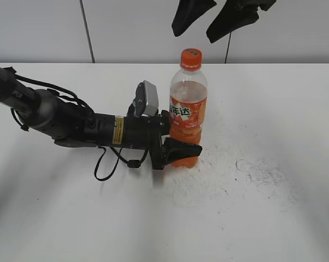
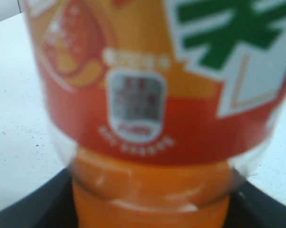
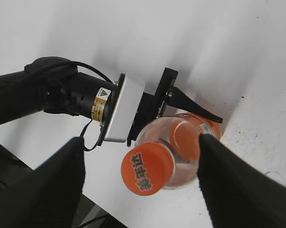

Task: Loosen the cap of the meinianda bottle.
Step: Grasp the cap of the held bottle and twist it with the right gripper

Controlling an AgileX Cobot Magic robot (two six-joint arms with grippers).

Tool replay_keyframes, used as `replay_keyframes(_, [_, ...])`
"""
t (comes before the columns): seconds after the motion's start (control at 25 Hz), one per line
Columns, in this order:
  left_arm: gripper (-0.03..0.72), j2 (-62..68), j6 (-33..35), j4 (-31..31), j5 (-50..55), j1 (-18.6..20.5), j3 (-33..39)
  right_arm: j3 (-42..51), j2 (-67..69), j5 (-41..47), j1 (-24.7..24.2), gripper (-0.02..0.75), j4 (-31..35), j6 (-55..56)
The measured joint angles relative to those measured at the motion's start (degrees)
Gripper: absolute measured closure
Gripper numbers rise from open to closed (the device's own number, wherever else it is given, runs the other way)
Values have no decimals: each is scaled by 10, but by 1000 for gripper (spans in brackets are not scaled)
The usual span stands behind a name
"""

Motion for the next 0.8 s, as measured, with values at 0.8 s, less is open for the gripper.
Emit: replay_keyframes(0.8, [174,0,0,2,1,0,0,0,-6,0,68,194,-146,51])
